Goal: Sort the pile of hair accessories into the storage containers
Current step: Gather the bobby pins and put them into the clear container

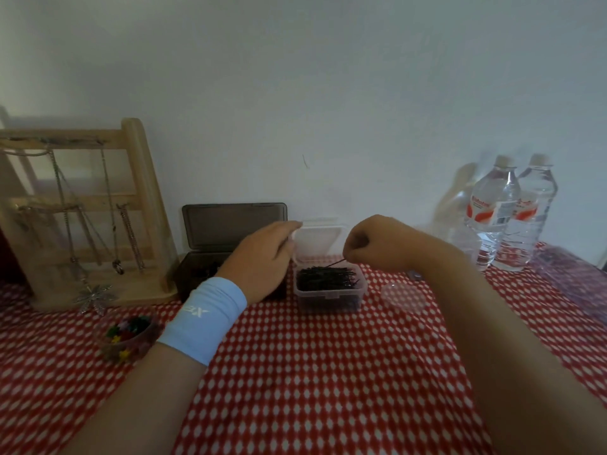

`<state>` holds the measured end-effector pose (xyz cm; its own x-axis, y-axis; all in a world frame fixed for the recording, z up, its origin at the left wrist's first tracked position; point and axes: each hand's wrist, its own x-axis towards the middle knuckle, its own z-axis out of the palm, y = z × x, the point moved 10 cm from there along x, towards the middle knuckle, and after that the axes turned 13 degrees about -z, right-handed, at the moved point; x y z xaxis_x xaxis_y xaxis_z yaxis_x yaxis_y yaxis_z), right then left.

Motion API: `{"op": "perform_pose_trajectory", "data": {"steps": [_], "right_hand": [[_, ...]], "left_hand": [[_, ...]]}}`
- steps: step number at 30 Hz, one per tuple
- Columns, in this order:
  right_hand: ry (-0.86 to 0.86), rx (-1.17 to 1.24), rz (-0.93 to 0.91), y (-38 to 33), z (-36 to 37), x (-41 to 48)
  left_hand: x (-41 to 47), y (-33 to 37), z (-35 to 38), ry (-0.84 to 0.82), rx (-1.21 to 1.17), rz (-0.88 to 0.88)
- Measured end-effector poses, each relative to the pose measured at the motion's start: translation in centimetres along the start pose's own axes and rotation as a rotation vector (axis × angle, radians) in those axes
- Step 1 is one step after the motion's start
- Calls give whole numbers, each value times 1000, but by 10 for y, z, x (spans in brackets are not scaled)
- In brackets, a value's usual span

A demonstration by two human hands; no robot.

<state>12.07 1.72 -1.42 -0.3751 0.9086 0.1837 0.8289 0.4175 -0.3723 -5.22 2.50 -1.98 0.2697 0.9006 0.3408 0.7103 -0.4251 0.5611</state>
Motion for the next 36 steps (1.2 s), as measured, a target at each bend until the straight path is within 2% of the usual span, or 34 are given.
{"op": "perform_pose_trajectory", "data": {"steps": [3,5,12,16,19,21,23,26,30,33,36], "right_hand": [[-76,5,-20,-8,25,7],[-108,-13,-19,-7,30,7],[-150,-6,-130,-23,43,13],[-113,8,-132,-23,33,12],[-42,17,-118,-17,16,8],[-57,-2,-93,-11,16,6],[-101,-28,-70,-6,22,4],[-98,-16,-53,-3,20,2],[-110,41,-64,-8,22,3],[-169,38,-98,-16,38,7],[-172,27,-115,-19,46,11]], "left_hand": [[-1,-5,1,-42,228,24],[-5,-7,6,-105,300,31],[-10,-2,28,-170,334,81],[-11,10,19,-30,212,118],[-21,25,51,-162,303,161],[-29,27,79,-256,469,157],[-32,22,90,-281,545,118],[-30,22,83,-248,535,104],[-16,13,55,-170,342,44],[-11,-3,50,-165,389,-6],[-10,-9,52,-147,301,-89]]}}
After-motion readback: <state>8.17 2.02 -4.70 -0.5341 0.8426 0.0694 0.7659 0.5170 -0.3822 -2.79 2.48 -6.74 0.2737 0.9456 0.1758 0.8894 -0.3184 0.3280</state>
